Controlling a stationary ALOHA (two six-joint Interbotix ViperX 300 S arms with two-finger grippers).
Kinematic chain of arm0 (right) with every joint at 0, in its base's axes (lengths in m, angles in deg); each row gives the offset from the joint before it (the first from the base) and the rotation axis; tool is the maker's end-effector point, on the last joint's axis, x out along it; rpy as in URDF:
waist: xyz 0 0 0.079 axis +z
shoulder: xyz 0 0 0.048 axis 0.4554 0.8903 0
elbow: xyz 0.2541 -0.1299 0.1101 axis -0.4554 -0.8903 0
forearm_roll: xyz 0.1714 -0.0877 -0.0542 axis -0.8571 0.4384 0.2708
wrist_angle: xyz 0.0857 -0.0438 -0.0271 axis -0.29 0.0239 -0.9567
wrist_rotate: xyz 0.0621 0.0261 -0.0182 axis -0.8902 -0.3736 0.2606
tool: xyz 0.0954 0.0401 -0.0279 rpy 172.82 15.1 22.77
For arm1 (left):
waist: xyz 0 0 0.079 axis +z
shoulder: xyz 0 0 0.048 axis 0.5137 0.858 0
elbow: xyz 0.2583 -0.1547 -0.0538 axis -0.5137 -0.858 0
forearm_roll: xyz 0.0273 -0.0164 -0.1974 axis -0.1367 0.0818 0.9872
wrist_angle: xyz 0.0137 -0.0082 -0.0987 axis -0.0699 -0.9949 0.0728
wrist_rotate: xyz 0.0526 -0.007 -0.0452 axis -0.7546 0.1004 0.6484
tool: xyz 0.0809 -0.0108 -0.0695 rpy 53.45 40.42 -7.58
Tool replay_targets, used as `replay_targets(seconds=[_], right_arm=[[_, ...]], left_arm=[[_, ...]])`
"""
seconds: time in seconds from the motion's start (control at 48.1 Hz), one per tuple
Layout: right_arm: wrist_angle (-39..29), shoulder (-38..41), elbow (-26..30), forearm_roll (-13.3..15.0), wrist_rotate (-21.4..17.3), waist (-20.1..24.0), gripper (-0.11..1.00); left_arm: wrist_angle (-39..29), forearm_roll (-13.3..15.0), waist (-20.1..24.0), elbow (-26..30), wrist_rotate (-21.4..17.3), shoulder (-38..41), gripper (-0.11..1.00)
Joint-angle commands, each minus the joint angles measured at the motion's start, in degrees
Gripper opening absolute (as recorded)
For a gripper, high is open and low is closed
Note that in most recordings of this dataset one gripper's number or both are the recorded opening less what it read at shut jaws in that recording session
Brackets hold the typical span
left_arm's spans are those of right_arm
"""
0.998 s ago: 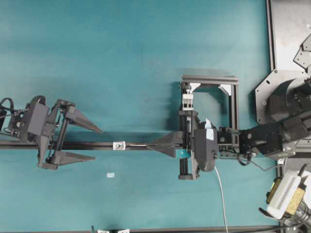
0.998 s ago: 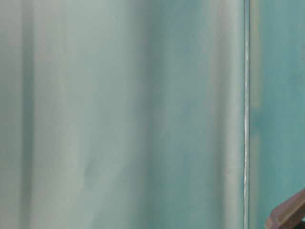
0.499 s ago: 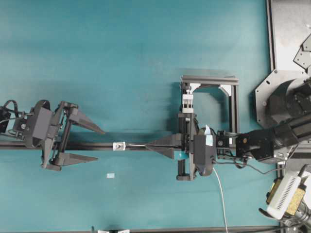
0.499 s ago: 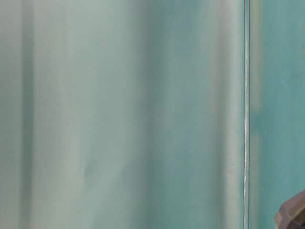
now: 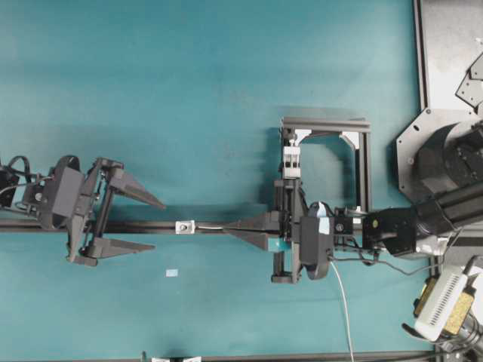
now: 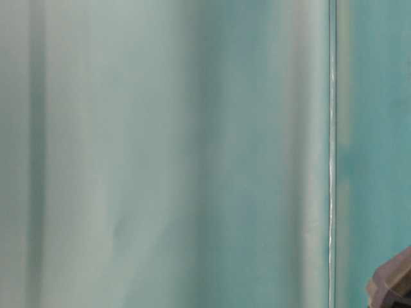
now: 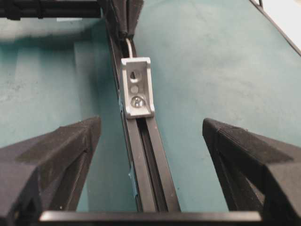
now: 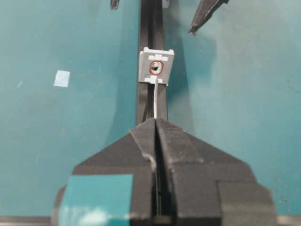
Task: Insert the wire into the hole on the right side and pull it with the left arm.
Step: 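Push the wire tip through the white bracket hole with the right gripper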
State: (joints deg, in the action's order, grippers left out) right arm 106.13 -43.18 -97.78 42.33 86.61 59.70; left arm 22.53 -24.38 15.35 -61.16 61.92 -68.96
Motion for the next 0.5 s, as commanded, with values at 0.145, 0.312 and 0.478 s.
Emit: replay_targets(seconds=[0.145, 0.312, 0.478], right_arm=[[1.32, -0.18, 0.53, 0.0, -0.18, 0.44, 0.02], [2.46, 0.44, 0.53, 0.0, -0.18, 0.44, 0.02], [3.6, 0.7, 0.62, 0.0, -0.18, 0.44, 0.02]], left_arm=[[0.18, 0.09, 0.26, 0.97, 0.26, -0.7, 0.75], [0.18, 0.18, 0.26, 1.49, 0.35, -0.62, 0.75], [0.18, 0.18, 0.26, 1.58, 0.53, 0.0, 0.75]])
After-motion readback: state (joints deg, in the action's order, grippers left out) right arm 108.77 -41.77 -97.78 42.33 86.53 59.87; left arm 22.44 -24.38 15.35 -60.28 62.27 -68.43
